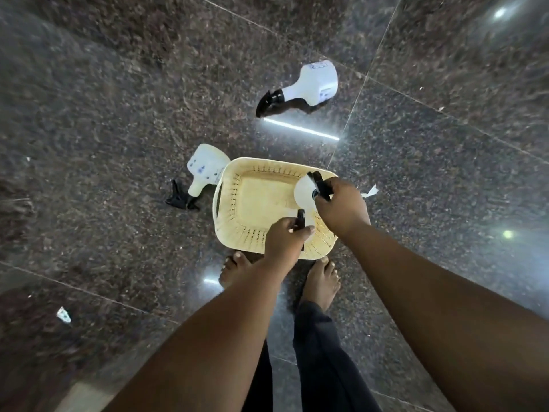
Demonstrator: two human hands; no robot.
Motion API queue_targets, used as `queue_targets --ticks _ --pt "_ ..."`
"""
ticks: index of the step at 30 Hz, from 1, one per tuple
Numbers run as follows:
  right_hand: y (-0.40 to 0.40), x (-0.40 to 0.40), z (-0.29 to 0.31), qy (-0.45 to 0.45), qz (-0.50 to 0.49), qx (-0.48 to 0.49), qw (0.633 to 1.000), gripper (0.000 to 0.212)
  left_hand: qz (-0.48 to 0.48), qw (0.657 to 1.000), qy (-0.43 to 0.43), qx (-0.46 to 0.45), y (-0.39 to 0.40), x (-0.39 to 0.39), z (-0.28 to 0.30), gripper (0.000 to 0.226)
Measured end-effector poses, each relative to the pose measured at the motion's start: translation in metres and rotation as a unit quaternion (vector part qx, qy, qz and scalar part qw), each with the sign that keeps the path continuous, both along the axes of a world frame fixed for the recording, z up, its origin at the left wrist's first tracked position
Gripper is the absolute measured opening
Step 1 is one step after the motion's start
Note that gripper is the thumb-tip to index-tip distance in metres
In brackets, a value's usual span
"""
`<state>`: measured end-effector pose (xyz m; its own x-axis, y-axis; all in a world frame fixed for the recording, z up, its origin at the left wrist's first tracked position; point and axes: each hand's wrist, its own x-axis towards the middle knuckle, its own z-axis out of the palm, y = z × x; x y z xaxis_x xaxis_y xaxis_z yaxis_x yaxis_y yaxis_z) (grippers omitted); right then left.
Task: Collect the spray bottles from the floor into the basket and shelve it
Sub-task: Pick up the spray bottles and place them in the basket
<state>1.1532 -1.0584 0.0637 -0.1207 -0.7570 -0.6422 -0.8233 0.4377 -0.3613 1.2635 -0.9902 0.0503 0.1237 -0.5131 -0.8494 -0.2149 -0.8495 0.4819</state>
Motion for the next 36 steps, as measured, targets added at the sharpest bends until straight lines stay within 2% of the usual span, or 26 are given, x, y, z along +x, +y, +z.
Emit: queue_targets --ticks 6,11,15,21,29,36 --pt "-0.005 -0.016 -0.014 0.007 -0.007 -0.006 1.000 0.027 -0.031 1.000 -0.004 0.001 0.005 -0.026 -0.011 0.024" --pt "-0.010 -0.014 -0.018 -0.007 -0.019 -0.008 1.000 0.033 -0.111 0.991 -0.063 -0.046 0.005 -0.024 -0.011 0.025" --pt "-0.007 -0.004 -0.013 -0.030 -0.025 -0.021 0.999 0.028 -0.163 0.977 -0.100 -0.098 0.012 -0.008 -0.011 0.021" --pt "-0.007 0.020 -0.011 -0.043 0.057 -0.018 0.997 0.023 -0.284 0.949 -0.082 -0.105 0.024 -0.013 -0.009 0.028" --pt "-0.017 0.023 -0.020 0.025 0.275 -0.016 0.961 0.024 -0.333 0.927 -0.098 -0.139 0.004 -0.033 -0.008 0.024" --pt "-0.012 0.012 -0.029 0.079 0.276 -0.002 0.958 0.023 -0.313 0.941 -0.081 -0.101 0.003 -0.032 -0.021 0.035"
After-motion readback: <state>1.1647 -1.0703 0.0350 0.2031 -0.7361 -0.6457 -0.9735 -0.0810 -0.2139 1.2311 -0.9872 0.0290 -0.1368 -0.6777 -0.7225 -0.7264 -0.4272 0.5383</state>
